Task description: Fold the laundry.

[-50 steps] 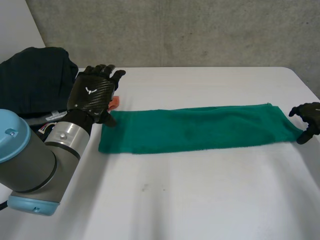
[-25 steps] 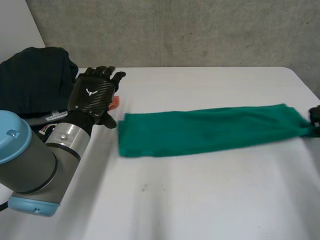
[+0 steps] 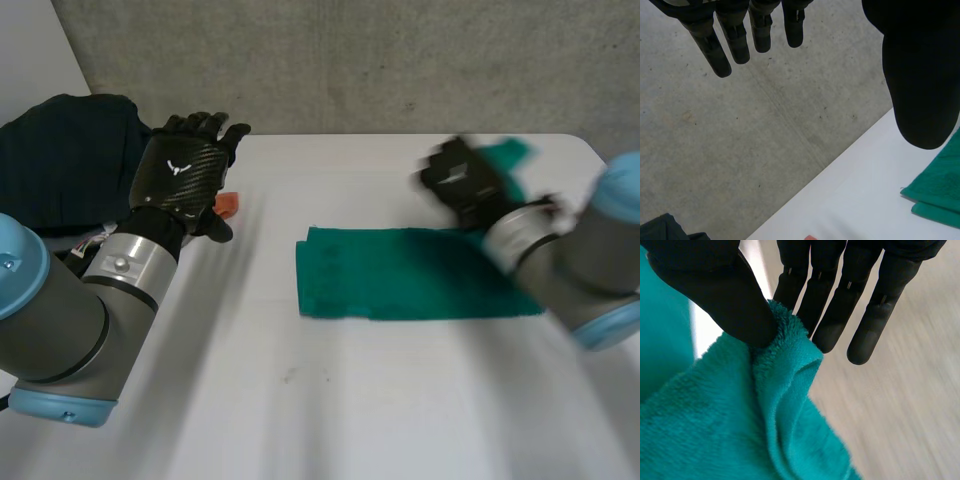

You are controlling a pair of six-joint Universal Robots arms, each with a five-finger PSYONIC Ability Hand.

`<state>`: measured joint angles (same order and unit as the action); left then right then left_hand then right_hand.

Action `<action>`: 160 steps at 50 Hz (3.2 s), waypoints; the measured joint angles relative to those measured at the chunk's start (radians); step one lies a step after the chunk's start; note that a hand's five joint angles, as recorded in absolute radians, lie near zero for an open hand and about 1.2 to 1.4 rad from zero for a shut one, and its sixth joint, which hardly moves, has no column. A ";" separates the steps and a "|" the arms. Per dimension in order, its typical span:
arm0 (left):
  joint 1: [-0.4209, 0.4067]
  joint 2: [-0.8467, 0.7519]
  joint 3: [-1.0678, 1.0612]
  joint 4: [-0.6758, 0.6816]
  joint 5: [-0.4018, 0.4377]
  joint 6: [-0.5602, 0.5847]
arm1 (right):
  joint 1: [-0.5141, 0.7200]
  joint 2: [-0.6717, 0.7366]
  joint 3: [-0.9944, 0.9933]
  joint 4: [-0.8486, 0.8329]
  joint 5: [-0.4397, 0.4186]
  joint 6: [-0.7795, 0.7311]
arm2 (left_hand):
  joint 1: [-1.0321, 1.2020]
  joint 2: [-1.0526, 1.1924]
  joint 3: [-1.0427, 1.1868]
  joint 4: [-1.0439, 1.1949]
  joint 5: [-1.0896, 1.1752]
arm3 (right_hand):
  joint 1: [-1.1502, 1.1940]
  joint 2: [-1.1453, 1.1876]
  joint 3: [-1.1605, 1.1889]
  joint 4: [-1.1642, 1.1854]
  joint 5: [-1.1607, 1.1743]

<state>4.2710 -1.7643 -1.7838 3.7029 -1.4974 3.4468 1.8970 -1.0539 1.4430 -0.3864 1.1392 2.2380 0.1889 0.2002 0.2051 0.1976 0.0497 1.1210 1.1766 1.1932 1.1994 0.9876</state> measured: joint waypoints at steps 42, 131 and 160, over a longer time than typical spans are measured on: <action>-0.183 -0.182 0.197 -0.005 -0.009 0.011 | -0.190 0.025 0.200 0.213 0.139 0.176 | 0.000 0.000 0.000 0.000 0.000 | -0.079 -0.031 -0.062 -0.076 -0.049; -0.236 -0.386 0.757 -0.702 -0.046 -0.058 | 0.040 0.002 -0.137 0.406 0.317 0.835 | 0.003 0.000 0.000 0.002 0.000 | -0.889 -0.962 -0.981 -0.986 -0.944; -0.111 -0.191 0.590 -0.691 0.560 -0.194 | 0.053 0.140 0.061 0.238 0.151 1.067 | 0.003 0.000 0.000 0.002 0.000 | -0.889 -0.962 -0.981 -0.985 -0.944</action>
<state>4.1598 -1.9553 -1.1938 3.0120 -0.9373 3.2523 1.9498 -0.9134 1.5042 -0.1480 1.2899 3.3050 0.1921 0.2005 0.2054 0.1998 0.0497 0.2316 0.2148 0.2126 0.2140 0.0435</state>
